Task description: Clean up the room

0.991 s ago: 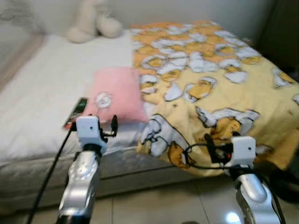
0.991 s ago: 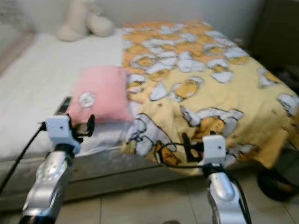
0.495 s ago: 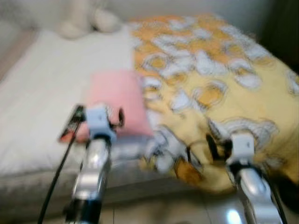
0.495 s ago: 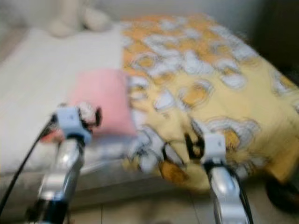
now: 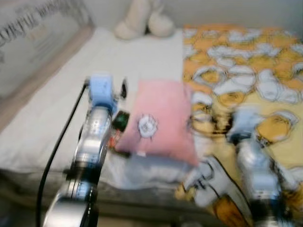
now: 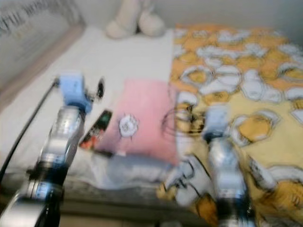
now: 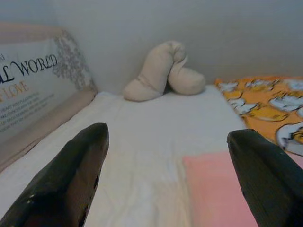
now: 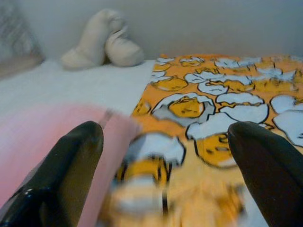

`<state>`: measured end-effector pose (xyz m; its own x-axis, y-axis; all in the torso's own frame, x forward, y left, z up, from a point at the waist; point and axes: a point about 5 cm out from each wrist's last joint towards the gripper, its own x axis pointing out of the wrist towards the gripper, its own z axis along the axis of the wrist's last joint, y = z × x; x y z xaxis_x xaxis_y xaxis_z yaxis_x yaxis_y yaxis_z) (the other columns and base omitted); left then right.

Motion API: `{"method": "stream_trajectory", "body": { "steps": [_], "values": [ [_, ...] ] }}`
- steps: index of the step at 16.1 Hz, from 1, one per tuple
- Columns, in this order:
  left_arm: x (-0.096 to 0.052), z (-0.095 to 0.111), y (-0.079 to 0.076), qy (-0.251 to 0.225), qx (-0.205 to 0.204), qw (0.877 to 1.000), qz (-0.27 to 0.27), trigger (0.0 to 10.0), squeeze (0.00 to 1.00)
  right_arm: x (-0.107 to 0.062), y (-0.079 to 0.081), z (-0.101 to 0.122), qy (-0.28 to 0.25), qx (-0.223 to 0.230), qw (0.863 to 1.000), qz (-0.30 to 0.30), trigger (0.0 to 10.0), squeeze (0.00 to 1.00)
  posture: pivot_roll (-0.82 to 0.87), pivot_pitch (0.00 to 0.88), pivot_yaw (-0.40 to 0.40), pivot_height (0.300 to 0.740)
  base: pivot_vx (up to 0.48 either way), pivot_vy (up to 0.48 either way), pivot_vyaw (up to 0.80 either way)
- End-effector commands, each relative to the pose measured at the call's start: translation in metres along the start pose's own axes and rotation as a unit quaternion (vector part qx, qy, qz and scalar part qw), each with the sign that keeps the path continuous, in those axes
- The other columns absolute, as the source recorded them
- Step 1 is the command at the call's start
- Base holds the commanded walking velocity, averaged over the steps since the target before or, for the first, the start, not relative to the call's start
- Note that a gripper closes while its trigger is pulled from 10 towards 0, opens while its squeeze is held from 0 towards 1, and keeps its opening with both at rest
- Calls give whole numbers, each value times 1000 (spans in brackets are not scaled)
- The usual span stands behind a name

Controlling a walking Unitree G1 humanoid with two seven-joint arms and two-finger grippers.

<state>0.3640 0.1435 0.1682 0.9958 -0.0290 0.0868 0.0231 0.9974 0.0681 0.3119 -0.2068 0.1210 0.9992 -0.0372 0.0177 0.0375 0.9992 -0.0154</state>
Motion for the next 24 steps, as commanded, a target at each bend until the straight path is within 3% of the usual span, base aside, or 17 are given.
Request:
{"method": "stream_trajectory", "body": {
  "steps": [1,3,4,6,9,11,13,16,18,21,24],
  "values": [
    [10,-11,17,62,-7,998,5,10000,0,7,-1,-8,36,53,998,-11,10000,0,-190,0,63,740,0,0,0],
    [18,-20,24,136,-27,990,-15,10000,0,8,-4,-16,69,84,994,-21,10000,0,-193,0,65,740,0,0,0],
    [16,-34,26,197,-55,978,-35,10000,0,2,-6,-26,93,101,990,-31,10000,0,-200,0,67,740,0,0,0],
    [9,-49,23,253,-119,957,-74,10000,0,-15,-14,-39,124,146,980,-62,10000,0,-211,0,68,740,0,0,0],
    [8,-52,15,267,-205,935,-106,10000,0,-34,-16,-55,156,190,966,-77,10000,0,-229,0,64,740,0,0,0],
    [12,-46,9,255,-231,931,-126,10000,0,-34,-17,-46,138,198,968,-75,10000,0,-237,0,56,740,0,0,0],
    [14,-43,7,247,-236,929,-139,10000,0,-36,-19,-44,140,195,968,-73,10000,0,-239,4,50,740,0,0,0],
    [11,-56,-10,270,-199,930,-153,10000,0,-34,-23,-51,151,202,964,-82,10000,0,-246,34,45,740,0,0,0],
    [14,-53,-17,265,-194,930,-164,10000,0,-32,-21,-47,144,194,967,-77,10000,0,-262,50,49,740,0,0,0],
    [19,-49,-20,248,-177,941,-149,10000,0,-19,-22,-46,134,178,972,-72,10000,0,-291,106,62,740,0,0,0],
    [18,-50,-31,258,-167,936,-170,10000,0,-6,-15,-48,132,194,970,-61,10000,0,-290,150,77,740,0,0,0]
  ]
}}
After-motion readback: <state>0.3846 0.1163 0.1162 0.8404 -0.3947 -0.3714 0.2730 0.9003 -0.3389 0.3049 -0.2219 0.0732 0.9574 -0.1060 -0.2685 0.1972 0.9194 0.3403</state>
